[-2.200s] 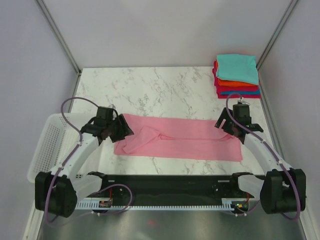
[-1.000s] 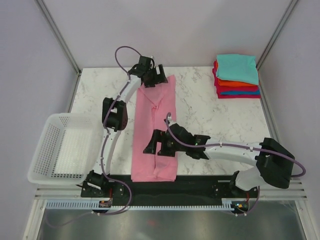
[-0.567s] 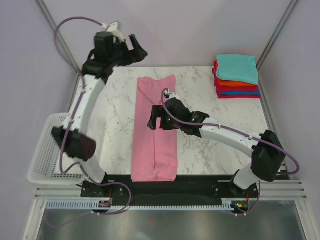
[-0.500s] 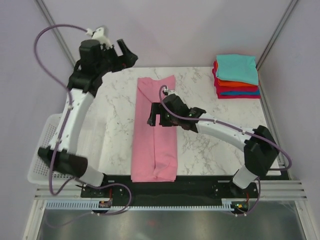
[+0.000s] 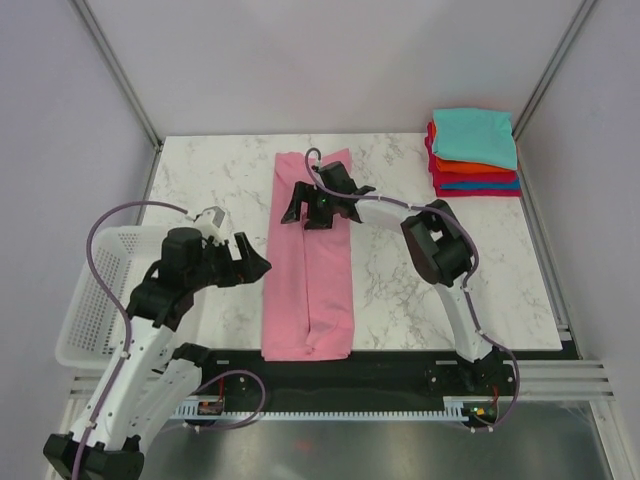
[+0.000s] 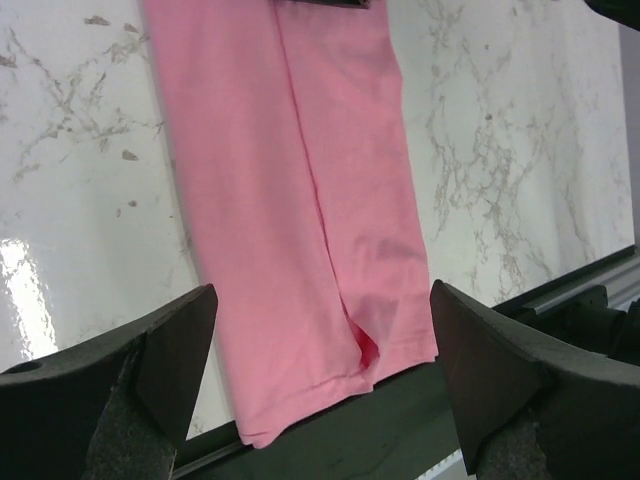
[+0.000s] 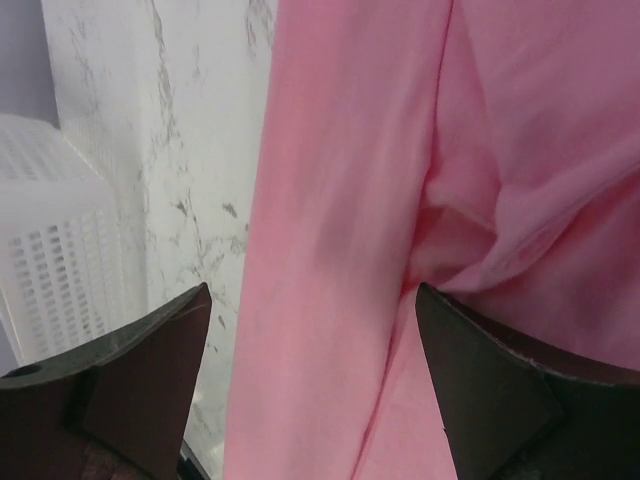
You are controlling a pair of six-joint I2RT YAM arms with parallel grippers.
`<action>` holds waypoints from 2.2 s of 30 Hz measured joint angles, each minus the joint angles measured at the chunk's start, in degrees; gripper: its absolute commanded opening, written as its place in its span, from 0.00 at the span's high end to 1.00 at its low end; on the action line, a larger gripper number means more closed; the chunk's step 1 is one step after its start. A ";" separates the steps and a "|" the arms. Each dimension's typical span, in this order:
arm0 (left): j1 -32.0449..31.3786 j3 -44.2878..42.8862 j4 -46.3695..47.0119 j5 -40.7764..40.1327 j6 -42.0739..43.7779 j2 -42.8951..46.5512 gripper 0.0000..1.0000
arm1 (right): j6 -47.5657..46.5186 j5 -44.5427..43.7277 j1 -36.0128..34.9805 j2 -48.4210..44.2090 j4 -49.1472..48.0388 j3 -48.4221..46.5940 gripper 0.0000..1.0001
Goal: Fold and stack the t-shirts
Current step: Fold the tshirt
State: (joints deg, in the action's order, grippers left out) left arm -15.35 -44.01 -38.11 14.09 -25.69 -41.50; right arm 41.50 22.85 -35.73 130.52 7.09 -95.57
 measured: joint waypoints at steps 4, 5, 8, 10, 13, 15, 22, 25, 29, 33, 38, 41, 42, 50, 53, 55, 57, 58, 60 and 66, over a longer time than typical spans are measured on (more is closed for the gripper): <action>-0.28 1.03 -0.26 2.97 0.04 5.70 0.05 | 0.50 2.97 2.47 5.18 -1.07 -6.56 0.09; -0.44 1.03 -0.11 3.34 0.04 6.58 0.05 | 0.79 3.74 3.02 7.19 -1.79 -9.14 0.09; -0.59 1.33 1.42 4.52 0.04 7.52 0.05 | 1.84 6.82 4.55 14.60 -3.63 -19.41 0.10; -0.59 1.79 2.14 4.83 0.04 6.71 0.05 | 2.80 9.31 5.51 19.34 -5.01 -26.03 0.10; -0.59 2.25 2.27 5.18 0.04 5.03 0.06 | 3.56 12.35 6.88 23.76 -5.14 -32.72 0.07; -0.59 2.54 2.29 5.05 0.02 4.44 0.07 | 3.08 13.38 7.61 23.69 -4.79 -32.79 0.05; -1.18 2.69 0.15 -1.22 -1.77 2.60 0.16 | -5.01 11.52 9.84 12.96 5.03 -23.52 0.02; -3.39 2.69 -1.51 -5.57 -4.63 -0.70 0.22 | -8.46 9.88 10.93 3.93 9.75 -18.88 0.02; -9.97 3.04 -2.97 -12.13 -9.86 -6.34 0.22 | -10.38 6.56 11.54 -15.78 10.36 -5.31 0.02; -14.58 6.54 -3.54 -18.73 -16.09 -8.22 0.22 | -8.59 0.50 8.55 -39.26 7.85 16.61 0.02; -14.69 13.53 -3.39 -24.02 -21.09 -3.48 0.21 | -1.81 -5.16 -2.71 -51.25 0.52 43.91 0.09; -14.69 15.39 -3.15 -25.22 -22.25 -0.44 0.21 | 4.33 -8.13 -9.75 -50.23 -2.38 57.02 0.15; -14.69 15.67 -2.86 -25.66 -22.51 0.44 0.21 | 6.34 -9.38 -11.45 -50.18 -3.43 60.19 0.17; -14.69 16.28 -0.87 -26.67 -23.47 3.72 0.21 | 13.97 -13.84 -16.35 -46.18 -15.50 63.04 0.26; -14.69 16.31 -0.74 -27.15 -23.61 3.30 0.23 | 15.06 -14.82 -16.83 -44.02 -17.97 62.47 0.35; -14.69 16.57 -0.61 -27.30 -23.85 2.93 0.24 | 15.28 -15.45 -17.07 -43.43 -18.71 62.42 0.49; -14.69 17.44 -0.24 -27.30 -24.13 2.60 0.27 | 15.52 -16.59 -17.22 -43.23 -18.56 62.45 0.63; -14.69 17.94 0.00 -27.28 -24.24 2.43 0.28 | 15.43 -17.03 -17.31 -43.17 -18.56 62.45 0.67; -14.69 19.19 0.44 -26.99 -24.35 2.05 0.31 | 15.32 -17.59 -17.31 -43.08 -18.82 62.55 0.89; -15.26 19.76 1.14 -26.47 -24.37 1.46 0.36 | 15.98 -18.45 -17.29 -43.78 -20.63 66.12 1.00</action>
State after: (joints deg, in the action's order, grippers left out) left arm -30.61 -24.25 -36.97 -12.38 -50.06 -40.03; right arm 57.47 4.40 -53.01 86.74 -13.54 -29.45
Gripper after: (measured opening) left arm 0.658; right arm 0.010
